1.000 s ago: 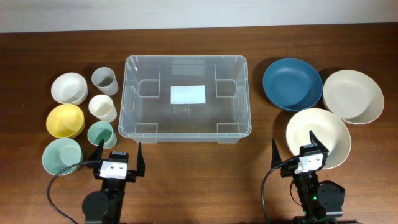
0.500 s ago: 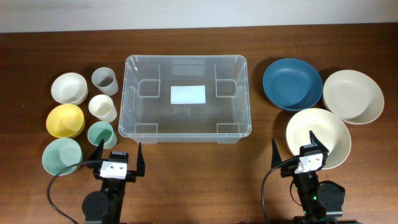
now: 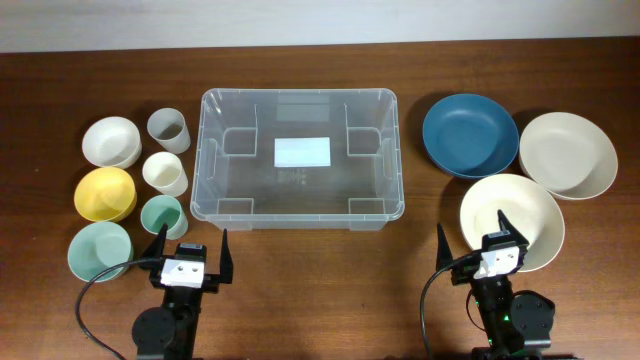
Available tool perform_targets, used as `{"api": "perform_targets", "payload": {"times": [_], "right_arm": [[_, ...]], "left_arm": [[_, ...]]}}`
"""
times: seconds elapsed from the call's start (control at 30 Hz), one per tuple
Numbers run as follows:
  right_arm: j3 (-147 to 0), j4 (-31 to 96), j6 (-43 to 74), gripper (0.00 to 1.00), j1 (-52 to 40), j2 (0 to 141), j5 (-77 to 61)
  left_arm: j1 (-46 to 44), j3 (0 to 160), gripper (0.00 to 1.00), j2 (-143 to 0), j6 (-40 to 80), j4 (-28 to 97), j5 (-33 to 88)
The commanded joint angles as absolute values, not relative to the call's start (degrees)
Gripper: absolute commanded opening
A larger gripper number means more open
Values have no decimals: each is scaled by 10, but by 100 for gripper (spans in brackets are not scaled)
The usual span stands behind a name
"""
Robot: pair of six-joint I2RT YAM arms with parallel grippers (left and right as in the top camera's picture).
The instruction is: Pack container
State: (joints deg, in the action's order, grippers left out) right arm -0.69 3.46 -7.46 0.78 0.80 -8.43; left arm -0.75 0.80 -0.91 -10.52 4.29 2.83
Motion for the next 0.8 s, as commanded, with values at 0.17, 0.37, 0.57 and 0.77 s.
{"api": "perform_targets", "payload": {"times": [0.17, 0.37, 0.57, 0.77], "right_arm": [[-3, 37, -72, 99, 11, 2, -77], [-3, 37, -72, 99, 11, 2, -77], [-3, -2, -72, 99, 11, 2, -68], [-39, -113, -72, 99, 12, 5, -45]], "left_arm": [[-5, 5, 100, -7, -112, 44, 32], [-5, 5, 100, -7, -112, 44, 32], [-5, 5, 100, -7, -112, 44, 32], [-5, 5, 99, -7, -112, 44, 32]]}}
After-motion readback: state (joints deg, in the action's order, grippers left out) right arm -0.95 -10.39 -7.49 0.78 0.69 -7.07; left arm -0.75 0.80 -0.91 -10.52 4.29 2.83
